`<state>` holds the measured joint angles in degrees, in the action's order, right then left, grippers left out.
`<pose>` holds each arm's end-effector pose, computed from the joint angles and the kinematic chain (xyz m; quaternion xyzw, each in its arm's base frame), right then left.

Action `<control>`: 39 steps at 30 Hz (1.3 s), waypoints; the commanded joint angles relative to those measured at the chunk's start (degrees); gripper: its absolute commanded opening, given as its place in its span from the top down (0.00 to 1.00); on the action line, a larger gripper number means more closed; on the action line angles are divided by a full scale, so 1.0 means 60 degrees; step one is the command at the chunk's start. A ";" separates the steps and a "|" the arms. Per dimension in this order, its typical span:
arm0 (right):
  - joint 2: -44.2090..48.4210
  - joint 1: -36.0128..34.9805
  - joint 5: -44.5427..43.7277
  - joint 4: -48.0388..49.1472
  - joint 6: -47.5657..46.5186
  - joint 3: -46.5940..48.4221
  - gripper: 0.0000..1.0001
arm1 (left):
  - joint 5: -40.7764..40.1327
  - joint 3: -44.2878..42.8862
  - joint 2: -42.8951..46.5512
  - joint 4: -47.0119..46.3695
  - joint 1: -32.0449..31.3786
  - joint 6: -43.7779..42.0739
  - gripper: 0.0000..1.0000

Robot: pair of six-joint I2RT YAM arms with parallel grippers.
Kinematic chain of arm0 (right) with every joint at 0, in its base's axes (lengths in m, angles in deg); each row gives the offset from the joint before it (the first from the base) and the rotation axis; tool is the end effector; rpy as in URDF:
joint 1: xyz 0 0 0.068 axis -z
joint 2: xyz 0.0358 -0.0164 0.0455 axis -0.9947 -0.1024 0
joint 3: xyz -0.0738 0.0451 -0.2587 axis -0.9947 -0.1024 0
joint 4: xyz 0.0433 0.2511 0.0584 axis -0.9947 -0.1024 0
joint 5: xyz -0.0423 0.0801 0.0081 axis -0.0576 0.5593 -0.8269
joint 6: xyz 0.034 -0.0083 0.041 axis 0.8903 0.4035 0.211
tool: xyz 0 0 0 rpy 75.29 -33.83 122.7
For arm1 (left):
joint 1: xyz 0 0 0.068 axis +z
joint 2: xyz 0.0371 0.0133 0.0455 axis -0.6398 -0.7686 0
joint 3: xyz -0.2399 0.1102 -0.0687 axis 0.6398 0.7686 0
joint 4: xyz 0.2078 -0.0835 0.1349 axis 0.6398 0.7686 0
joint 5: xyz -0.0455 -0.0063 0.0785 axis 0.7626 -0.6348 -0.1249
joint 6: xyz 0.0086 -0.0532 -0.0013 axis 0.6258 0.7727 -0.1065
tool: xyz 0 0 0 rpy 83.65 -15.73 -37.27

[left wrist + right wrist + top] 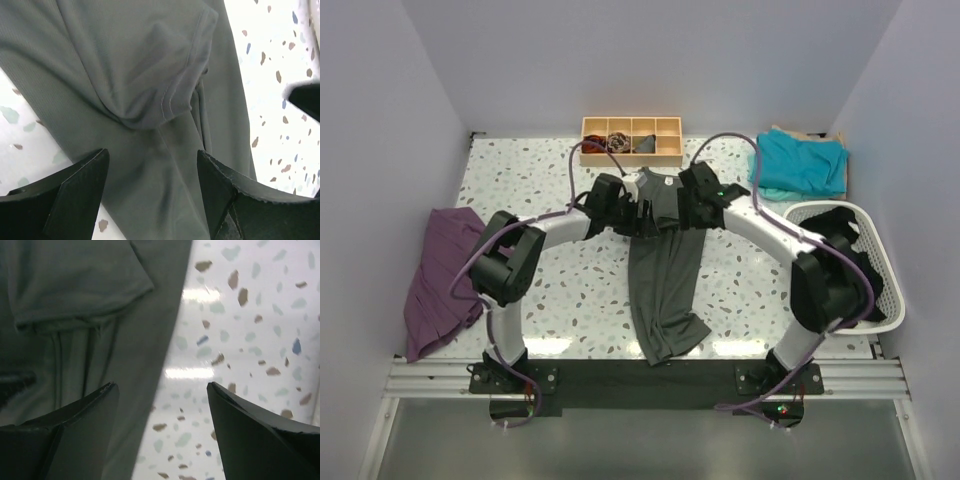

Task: Fold and stack the t-shirts
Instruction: Rotate the tshirt 90 degrees

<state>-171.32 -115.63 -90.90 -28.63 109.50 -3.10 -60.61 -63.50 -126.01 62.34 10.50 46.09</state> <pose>0.2974 0.1661 0.2531 -0.0221 0.9417 -0.0461 0.3324 0.3522 -0.2136 0.1618 0.1303 0.8892 -0.3407 0.2763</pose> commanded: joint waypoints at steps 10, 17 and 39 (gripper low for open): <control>-0.4634 0.1046 0.1611 0.0996 -0.0766 0.4656 0.25 | -0.0414 -0.1871 -0.0832 -0.0311 0.0060 -0.0092 0.24; -0.5938 0.1369 0.1582 0.0279 -0.0693 0.5711 0.25 | -0.0252 -0.1943 -0.1125 -0.0472 0.0075 0.0026 0.24; -0.7550 0.1530 -0.0910 -0.0103 -0.1718 0.7701 0.26 | 0.0304 0.0135 -0.0230 -0.1234 -0.0218 0.0363 0.23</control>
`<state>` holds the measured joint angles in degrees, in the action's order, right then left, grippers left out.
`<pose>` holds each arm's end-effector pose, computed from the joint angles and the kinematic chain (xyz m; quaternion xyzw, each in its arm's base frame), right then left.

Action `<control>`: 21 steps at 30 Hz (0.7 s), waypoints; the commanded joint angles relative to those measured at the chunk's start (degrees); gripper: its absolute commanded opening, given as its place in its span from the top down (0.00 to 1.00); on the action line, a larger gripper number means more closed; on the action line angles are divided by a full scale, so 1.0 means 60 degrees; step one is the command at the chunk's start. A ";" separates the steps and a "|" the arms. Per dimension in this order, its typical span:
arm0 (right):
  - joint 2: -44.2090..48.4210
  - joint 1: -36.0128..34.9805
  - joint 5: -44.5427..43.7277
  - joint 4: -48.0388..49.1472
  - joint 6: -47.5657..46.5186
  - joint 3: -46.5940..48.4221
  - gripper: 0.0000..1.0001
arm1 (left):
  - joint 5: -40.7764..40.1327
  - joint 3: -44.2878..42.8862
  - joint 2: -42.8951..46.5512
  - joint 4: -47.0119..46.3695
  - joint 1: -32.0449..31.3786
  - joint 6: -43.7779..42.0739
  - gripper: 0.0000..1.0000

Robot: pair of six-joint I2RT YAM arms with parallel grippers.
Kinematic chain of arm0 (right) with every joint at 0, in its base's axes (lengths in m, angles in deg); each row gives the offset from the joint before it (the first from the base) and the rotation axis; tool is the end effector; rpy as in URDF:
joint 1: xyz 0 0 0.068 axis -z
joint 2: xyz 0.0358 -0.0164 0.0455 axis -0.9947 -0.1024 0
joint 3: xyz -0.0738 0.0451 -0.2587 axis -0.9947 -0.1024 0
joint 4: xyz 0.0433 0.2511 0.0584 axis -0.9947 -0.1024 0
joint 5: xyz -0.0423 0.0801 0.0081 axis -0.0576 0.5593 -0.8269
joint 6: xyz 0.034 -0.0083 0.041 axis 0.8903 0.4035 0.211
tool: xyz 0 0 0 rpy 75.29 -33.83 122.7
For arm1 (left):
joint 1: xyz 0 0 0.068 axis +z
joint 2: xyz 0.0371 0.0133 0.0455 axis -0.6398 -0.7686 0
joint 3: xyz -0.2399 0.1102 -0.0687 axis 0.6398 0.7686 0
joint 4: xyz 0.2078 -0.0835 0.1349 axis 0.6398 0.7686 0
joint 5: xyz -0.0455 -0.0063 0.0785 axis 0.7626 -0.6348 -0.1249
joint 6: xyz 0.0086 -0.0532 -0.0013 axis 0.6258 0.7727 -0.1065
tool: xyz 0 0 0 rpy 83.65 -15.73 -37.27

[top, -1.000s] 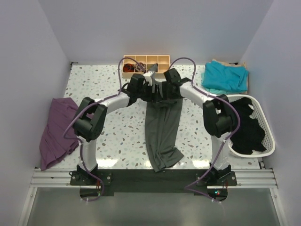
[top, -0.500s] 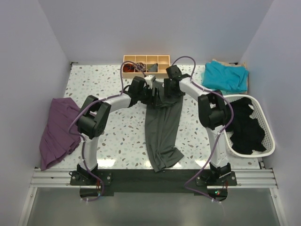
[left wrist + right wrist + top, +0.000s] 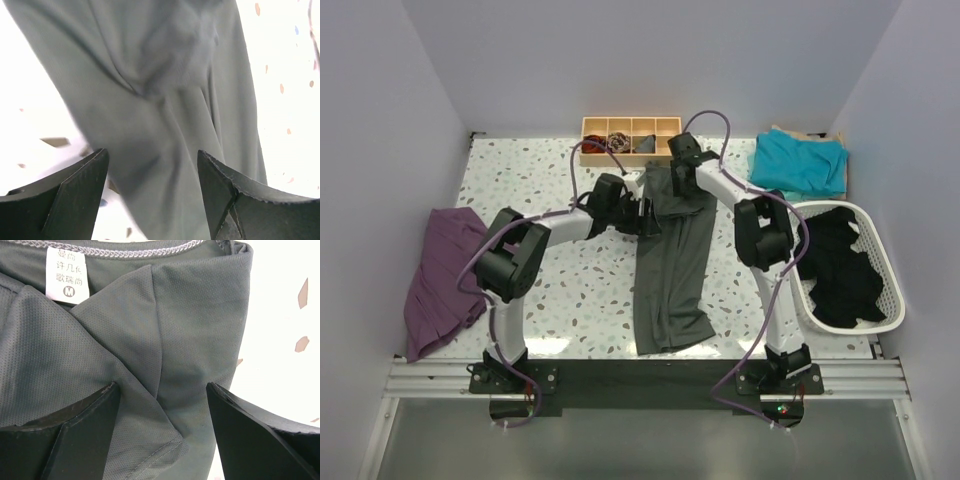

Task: Fold and stack the t-shirts
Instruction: Rotate the tshirt 90 degrees

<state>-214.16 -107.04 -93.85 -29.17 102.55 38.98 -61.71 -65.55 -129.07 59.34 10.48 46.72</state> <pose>0.4788 0.1856 0.1701 -0.0038 0.9401 -0.1180 0.3197 0.3641 -0.2197 0.1553 0.1245 0.8845 -0.3406 0.2934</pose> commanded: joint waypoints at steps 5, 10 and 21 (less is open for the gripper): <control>-0.0718 0.0274 0.0123 0.0164 -0.0926 0.1699 0.26 | 0.0604 0.0728 0.0074 -0.0443 -0.0566 -0.0020 0.10; 0.0158 0.0494 0.1309 0.0470 -0.1058 0.1791 0.26 | 0.0019 0.1269 0.0716 -0.0324 -0.0610 -0.0080 0.00; 0.2663 0.0305 0.4300 0.0281 -0.0487 -0.1049 0.25 | -0.2090 0.1900 0.2446 0.1300 -0.0610 -0.0021 0.00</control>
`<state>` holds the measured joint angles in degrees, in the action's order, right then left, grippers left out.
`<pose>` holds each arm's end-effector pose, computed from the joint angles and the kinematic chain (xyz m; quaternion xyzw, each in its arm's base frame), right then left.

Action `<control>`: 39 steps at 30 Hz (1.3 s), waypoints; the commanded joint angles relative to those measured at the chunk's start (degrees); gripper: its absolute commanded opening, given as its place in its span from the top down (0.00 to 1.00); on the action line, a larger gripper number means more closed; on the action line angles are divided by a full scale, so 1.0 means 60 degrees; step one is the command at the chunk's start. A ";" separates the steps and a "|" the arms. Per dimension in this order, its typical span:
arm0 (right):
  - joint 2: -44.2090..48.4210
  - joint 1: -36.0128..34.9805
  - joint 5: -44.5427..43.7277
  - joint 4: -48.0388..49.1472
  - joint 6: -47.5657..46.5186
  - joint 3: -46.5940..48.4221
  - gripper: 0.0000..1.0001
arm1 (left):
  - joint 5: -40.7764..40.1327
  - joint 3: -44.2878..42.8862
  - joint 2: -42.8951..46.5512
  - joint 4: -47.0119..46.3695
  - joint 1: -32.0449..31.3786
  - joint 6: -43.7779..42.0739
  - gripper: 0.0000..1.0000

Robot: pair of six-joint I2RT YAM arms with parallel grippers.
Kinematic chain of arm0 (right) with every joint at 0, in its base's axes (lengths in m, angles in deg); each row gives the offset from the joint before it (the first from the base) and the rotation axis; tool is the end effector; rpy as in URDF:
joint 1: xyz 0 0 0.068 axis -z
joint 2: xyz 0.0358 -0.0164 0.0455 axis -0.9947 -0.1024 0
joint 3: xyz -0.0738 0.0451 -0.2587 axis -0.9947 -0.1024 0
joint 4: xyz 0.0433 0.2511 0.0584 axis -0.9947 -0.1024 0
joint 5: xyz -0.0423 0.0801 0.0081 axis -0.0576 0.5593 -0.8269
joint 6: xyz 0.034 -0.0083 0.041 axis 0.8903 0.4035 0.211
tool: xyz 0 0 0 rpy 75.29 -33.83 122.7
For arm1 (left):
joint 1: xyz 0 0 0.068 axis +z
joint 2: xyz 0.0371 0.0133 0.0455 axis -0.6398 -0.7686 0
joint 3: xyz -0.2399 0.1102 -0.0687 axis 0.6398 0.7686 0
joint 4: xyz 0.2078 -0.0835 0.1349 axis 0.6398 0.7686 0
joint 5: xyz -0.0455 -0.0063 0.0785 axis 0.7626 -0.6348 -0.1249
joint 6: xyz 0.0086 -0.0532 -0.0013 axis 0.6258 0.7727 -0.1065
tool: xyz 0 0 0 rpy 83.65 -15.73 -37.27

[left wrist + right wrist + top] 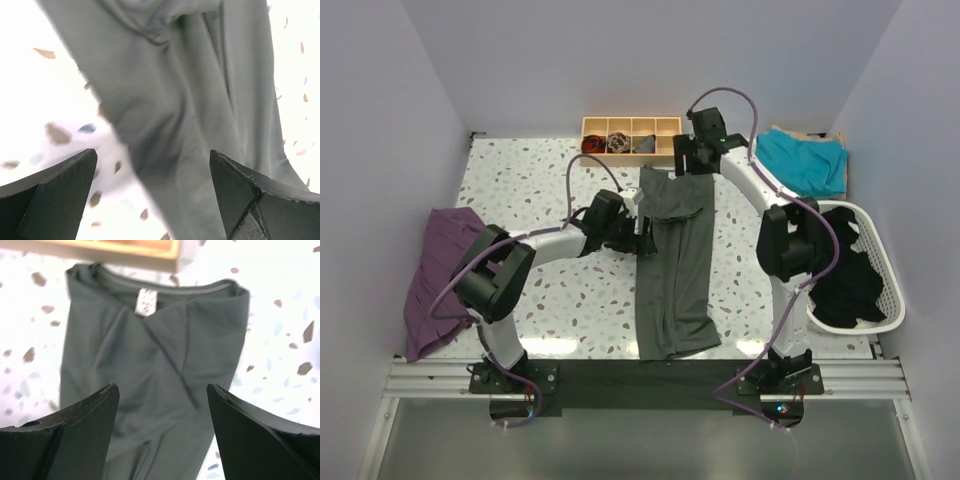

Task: Fold and stack the t-shirts
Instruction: Rotate the tshirt 90 degrees

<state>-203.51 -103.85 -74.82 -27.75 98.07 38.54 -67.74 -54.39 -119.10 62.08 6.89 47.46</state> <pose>0.4702 0.1642 0.2572 -0.0523 0.9273 0.0420 0.3681 0.3094 -0.2118 0.1594 0.1219 0.9048 -0.2988 0.2779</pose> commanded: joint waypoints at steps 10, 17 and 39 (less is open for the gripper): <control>0.0966 -0.0916 0.1333 0.0747 0.0128 -0.3044 0.25 | -0.2258 0.0097 0.1459 0.1476 0.0031 0.0250 0.00; 0.1359 -0.1267 -0.0229 0.0383 0.0362 -0.4389 0.25 | -0.2229 0.0200 0.1635 0.1520 0.0090 0.0251 0.00; 0.4216 -0.1341 -0.1070 0.0355 0.0068 -0.4832 0.24 | -0.0211 0.0170 0.2147 0.1520 0.0090 -0.0481 0.00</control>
<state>-182.86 -112.07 -79.43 -22.18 97.94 6.41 -75.96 -53.75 -110.36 72.07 7.50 47.20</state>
